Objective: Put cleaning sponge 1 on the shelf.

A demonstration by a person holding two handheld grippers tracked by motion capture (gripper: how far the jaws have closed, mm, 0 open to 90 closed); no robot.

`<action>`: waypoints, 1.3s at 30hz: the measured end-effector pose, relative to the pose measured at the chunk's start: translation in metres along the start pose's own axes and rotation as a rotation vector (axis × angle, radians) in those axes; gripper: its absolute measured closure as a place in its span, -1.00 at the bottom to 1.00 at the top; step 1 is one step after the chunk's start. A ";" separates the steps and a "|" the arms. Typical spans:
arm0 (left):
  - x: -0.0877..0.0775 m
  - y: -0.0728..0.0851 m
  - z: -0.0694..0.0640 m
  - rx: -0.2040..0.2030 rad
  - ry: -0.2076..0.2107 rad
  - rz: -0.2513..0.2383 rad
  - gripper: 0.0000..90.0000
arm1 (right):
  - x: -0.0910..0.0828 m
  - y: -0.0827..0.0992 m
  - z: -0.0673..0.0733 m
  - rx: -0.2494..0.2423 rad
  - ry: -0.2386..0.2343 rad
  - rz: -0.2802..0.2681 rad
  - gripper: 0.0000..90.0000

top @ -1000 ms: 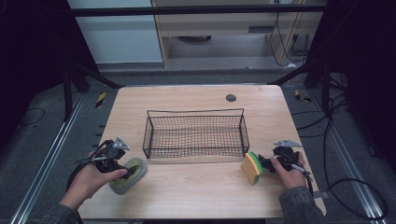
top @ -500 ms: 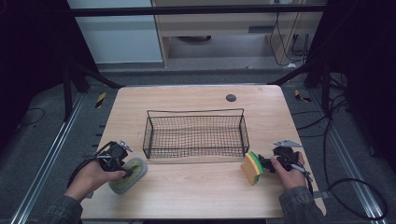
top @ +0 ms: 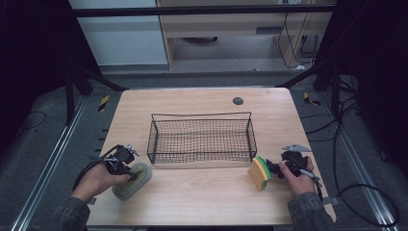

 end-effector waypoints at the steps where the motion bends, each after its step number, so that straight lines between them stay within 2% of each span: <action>1: 0.000 0.000 0.000 0.003 0.001 -0.003 0.49 | 0.000 0.000 0.000 0.000 0.000 0.000 -0.99; 5: -0.002 0.002 0.000 0.015 0.000 -0.004 0.56 | 0.000 0.000 0.000 -0.002 0.001 0.001 -0.99; 6: -0.006 0.003 0.000 0.032 -0.018 -0.019 0.56 | 0.000 0.000 0.000 -0.002 0.001 0.001 -0.99; 7: -0.006 0.003 0.000 0.032 -0.018 -0.019 0.56 | 0.000 0.000 0.000 0.000 0.000 0.000 -0.99; 8: -0.012 0.005 -0.001 0.054 -0.030 -0.040 0.56 | 0.000 0.000 0.000 0.000 0.000 0.000 -0.99; 10: -0.016 0.005 -0.002 0.058 -0.030 -0.056 0.56 | 0.000 0.000 0.000 0.000 0.000 0.000 -0.99; 11: -0.024 0.006 -0.004 0.082 -0.042 -0.083 0.56 | 0.000 0.000 0.000 0.000 0.000 0.000 -0.99; 13: -0.027 0.006 -0.005 0.093 -0.052 -0.090 0.56 | 0.000 0.000 0.000 0.000 0.000 0.000 -0.99; 16: -0.044 0.007 -0.010 0.150 -0.087 -0.122 0.56 | 0.000 0.000 0.000 -0.004 -0.001 0.002 -0.99; 21: -0.057 0.004 -0.012 0.188 -0.107 -0.154 0.56 | 0.000 0.000 0.000 -0.002 -0.002 0.001 -0.99; 28: -0.079 -0.011 -0.010 0.279 -0.160 -0.233 0.56 | 0.003 -0.003 0.001 -0.021 -0.017 0.003 -0.99; 29: -0.079 -0.011 -0.010 0.279 -0.160 -0.233 0.56 | 0.003 -0.003 0.001 -0.021 -0.017 0.003 -0.99; 31: -0.089 -0.017 -0.007 0.310 -0.185 -0.238 0.56 | 0.004 -0.004 0.002 -0.021 -0.016 0.003 -0.99; 32: -0.089 -0.017 -0.007 0.310 -0.185 -0.238 0.56 | 0.005 -0.004 0.002 -0.021 -0.016 0.003 -0.99; 33: -0.097 -0.022 -0.005 0.331 -0.200 -0.248 0.56 | 0.005 -0.004 0.002 -0.021 -0.016 0.003 -0.99; 34: -0.097 -0.022 -0.005 0.331 -0.200 -0.248 0.56 | 0.005 -0.004 0.002 -0.021 -0.016 0.003 -0.99; 35: -0.105 -0.029 -0.004 0.356 -0.219 -0.261 0.56 | 0.005 -0.004 0.002 -0.020 -0.016 0.002 -0.99; 36: -0.105 -0.029 -0.004 0.356 -0.219 -0.261 0.56 | 0.005 -0.004 0.001 -0.022 -0.016 0.002 -0.99; 38: -0.115 -0.039 -0.004 0.398 -0.230 -0.273 0.56 | 0.005 -0.004 0.001 -0.023 -0.017 0.002 -0.99; 39: -0.115 -0.039 -0.004 0.398 -0.230 -0.273 0.56 | 0.005 -0.004 0.001 -0.023 -0.017 0.002 -0.99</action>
Point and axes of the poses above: each handheld gripper's, and its own axes: x roughly forward along the jaws, y roughly out of its underside, z roughly to its left, the point moved 5 cm from there along x, roughly forward along the jaws, and after that the axes turned 5 degrees about -y, right-handed, at the moved point
